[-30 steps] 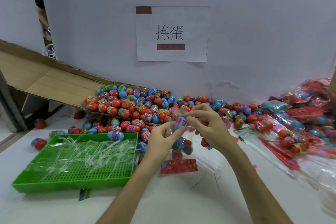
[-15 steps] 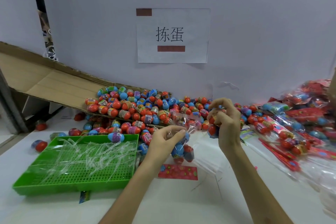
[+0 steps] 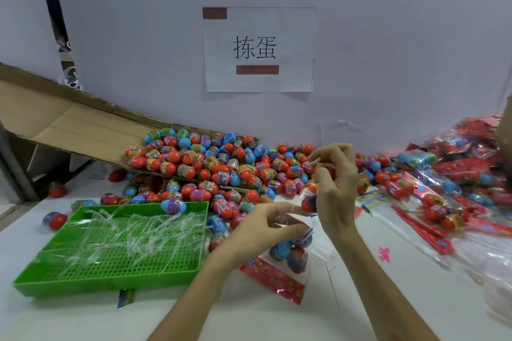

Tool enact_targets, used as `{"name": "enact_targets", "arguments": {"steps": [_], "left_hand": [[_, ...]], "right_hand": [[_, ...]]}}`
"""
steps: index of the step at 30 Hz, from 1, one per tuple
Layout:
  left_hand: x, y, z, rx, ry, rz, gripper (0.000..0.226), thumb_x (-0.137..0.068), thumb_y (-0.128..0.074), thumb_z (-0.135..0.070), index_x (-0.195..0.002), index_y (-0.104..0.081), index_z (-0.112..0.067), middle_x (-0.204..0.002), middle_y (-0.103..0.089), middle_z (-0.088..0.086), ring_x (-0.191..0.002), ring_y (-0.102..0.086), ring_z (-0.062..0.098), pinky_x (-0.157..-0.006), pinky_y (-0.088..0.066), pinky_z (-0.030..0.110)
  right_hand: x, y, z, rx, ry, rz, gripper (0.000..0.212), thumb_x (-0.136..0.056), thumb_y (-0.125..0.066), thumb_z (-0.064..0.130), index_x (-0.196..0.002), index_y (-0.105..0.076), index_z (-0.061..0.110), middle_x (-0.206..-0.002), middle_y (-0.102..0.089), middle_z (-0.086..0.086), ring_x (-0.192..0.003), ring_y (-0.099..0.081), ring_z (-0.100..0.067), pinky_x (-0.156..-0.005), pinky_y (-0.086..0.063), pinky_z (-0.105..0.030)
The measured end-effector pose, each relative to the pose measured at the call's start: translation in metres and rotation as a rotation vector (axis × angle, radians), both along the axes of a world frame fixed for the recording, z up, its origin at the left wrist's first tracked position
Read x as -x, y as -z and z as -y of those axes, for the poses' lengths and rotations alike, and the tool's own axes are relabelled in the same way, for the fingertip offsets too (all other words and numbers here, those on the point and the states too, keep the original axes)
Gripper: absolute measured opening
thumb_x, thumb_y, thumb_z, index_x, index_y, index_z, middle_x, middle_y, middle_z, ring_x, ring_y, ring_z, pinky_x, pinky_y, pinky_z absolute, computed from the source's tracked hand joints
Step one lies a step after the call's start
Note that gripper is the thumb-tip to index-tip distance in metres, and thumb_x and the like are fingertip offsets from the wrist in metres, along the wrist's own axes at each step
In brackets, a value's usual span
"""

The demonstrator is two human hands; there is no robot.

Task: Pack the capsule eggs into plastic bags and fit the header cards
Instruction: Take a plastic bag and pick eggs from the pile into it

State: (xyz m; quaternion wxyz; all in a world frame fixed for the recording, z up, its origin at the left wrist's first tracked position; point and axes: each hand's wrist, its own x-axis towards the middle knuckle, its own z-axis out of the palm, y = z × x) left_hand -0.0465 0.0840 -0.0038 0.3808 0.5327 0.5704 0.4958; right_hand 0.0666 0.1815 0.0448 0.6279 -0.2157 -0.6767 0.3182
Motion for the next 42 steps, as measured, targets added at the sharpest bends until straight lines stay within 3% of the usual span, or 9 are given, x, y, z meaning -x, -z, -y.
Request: {"name": "enact_targets", "arguments": {"steps": [5, 11, 18, 23, 28, 32, 37, 39, 42], "left_hand": [[-0.002, 0.004, 0.001, 0.044, 0.015, -0.004, 0.078, -0.072, -0.08, -0.063, -0.139, -0.059, -0.029, -0.114, -0.076, -0.016, -0.11, -0.069, 0.002, -0.095, -0.056, 0.024], [-0.001, 0.002, -0.001, -0.042, -0.045, 0.052, 0.018, -0.095, -0.07, -0.044, -0.112, -0.073, -0.04, -0.105, -0.079, -0.012, -0.103, -0.073, 0.003, -0.079, -0.058, 0.017], [0.004, 0.002, -0.004, -0.07, -0.223, 0.216, 0.019, -0.086, -0.067, -0.057, -0.1, -0.077, -0.048, -0.101, -0.079, -0.008, -0.078, -0.074, 0.009, -0.067, -0.058, 0.023], [0.008, 0.0, -0.005, -0.091, -0.378, 0.457, 0.036, -0.074, -0.069, -0.059, -0.103, -0.076, -0.038, -0.091, -0.079, -0.01, -0.077, -0.075, 0.006, -0.063, -0.059, 0.024], [0.017, -0.003, -0.005, -0.084, -0.468, 0.735, 0.062, -0.079, -0.068, -0.057, -0.125, -0.068, -0.016, -0.112, -0.079, 0.008, -0.104, -0.076, 0.027, -0.084, -0.063, 0.041], [0.023, -0.005, -0.001, -0.075, -0.365, 0.913, 0.071, -0.08, -0.069, -0.058, -0.132, -0.067, -0.01, -0.126, -0.072, 0.018, -0.122, -0.068, 0.035, -0.112, -0.048, 0.052], [0.021, -0.005, -0.003, -0.049, -0.455, 0.87, 0.06, -0.082, -0.075, -0.047, -0.129, -0.069, -0.01, -0.117, -0.076, 0.015, -0.109, -0.074, 0.032, -0.099, -0.058, 0.048], [0.021, -0.005, -0.004, -0.063, -0.517, 0.902, 0.048, -0.085, -0.077, -0.039, -0.125, -0.07, -0.014, -0.109, -0.079, 0.01, -0.093, -0.078, 0.024, -0.072, -0.065, 0.036], [0.022, -0.007, -0.004, -0.076, -0.553, 0.911, 0.046, -0.076, -0.081, -0.04, -0.116, -0.072, -0.02, -0.1, -0.081, 0.005, -0.081, -0.079, 0.019, -0.052, -0.059, 0.028]], "right_hand": [[0.002, 0.001, 0.003, -0.057, -0.032, 0.075, 0.022, -0.078, -0.052, -0.001, -0.085, -0.063, 0.016, -0.099, -0.051, -0.001, -0.089, -0.054, -0.008, -0.074, -0.046, -0.015], [0.0, -0.003, 0.001, 0.002, -0.113, 0.065, 0.012, -0.088, -0.058, 0.008, -0.092, -0.065, 0.018, -0.109, -0.056, -0.009, -0.1, -0.061, -0.014, -0.084, -0.051, -0.018], [-0.011, -0.008, -0.01, 0.028, -0.081, -0.059, 0.03, -0.086, -0.049, -0.001, -0.082, -0.069, 0.022, -0.095, -0.061, -0.006, -0.089, -0.06, -0.008, -0.077, -0.048, -0.017], [-0.01, 0.0, -0.012, -0.023, -0.138, 0.204, 0.027, -0.08, -0.047, 0.007, -0.078, -0.072, 0.017, -0.091, -0.056, -0.004, -0.086, -0.054, -0.009, -0.07, -0.043, -0.014], [-0.002, 0.009, -0.01, -0.024, -0.188, 0.328, 0.024, -0.077, -0.049, 0.004, -0.087, -0.064, 0.02, -0.102, -0.052, 0.002, -0.099, -0.054, -0.007, -0.082, -0.045, -0.01], [-0.003, 0.01, -0.026, 0.192, -0.261, 0.361, 0.02, -0.094, -0.067, 0.005, -0.103, -0.064, 0.022, -0.106, -0.066, -0.002, -0.097, -0.068, -0.023, -0.087, -0.059, -0.036], [-0.032, 0.01, -0.05, 0.409, -0.67, 0.883, 0.016, -0.093, -0.069, 0.036, -0.103, -0.075, 0.026, -0.097, -0.076, -0.003, -0.079, -0.071, -0.018, -0.07, -0.058, -0.029], [-0.035, 0.011, -0.06, 0.512, -0.732, 0.618, 0.022, -0.092, -0.07, 0.031, -0.113, -0.074, 0.022, -0.111, -0.073, -0.015, -0.086, -0.07, -0.02, -0.075, -0.059, -0.029], [-0.038, 0.009, -0.071, 0.808, -0.711, -0.29, 0.05, -0.102, -0.056, 0.027, -0.149, -0.043, 0.015, -0.142, -0.056, -0.018, -0.113, -0.07, -0.03, -0.09, -0.061, -0.044]]}}
